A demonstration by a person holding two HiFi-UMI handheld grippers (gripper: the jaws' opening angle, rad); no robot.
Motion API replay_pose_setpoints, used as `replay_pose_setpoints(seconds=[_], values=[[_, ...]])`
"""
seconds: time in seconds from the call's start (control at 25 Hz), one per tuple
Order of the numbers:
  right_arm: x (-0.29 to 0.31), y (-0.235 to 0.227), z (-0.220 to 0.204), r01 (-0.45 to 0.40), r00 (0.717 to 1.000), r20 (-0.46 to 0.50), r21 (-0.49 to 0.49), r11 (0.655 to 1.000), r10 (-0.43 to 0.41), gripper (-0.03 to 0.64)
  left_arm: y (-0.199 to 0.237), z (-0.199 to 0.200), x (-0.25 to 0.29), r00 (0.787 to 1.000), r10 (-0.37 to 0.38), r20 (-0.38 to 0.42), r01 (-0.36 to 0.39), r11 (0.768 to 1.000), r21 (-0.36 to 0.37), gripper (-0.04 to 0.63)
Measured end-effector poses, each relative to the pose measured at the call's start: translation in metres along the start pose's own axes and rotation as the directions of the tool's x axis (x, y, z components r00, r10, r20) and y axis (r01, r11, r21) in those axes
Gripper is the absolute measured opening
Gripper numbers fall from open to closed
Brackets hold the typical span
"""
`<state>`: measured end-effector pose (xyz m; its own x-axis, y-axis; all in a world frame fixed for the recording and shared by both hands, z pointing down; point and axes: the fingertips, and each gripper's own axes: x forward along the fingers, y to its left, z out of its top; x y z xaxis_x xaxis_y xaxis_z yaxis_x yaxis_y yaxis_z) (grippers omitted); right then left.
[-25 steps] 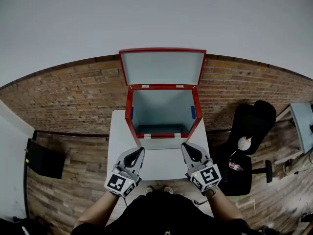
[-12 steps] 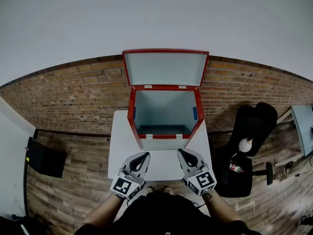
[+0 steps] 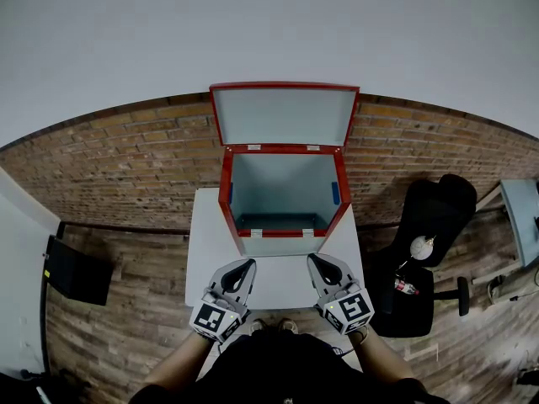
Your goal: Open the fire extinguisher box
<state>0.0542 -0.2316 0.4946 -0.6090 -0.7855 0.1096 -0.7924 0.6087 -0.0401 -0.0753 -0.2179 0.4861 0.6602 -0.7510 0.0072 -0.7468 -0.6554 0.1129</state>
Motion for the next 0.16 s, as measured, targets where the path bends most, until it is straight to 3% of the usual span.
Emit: replay_pose_setpoints(seconds=[0.16], values=[[-0.0002,0.0007,0.0005,0.002,1.000,-0.013,0.001,1.000,-0.002,0.018,0.0001,-0.0020,-0.0004,0.999,0.008,-0.031,-0.008,1.000,-0.007,0.049]])
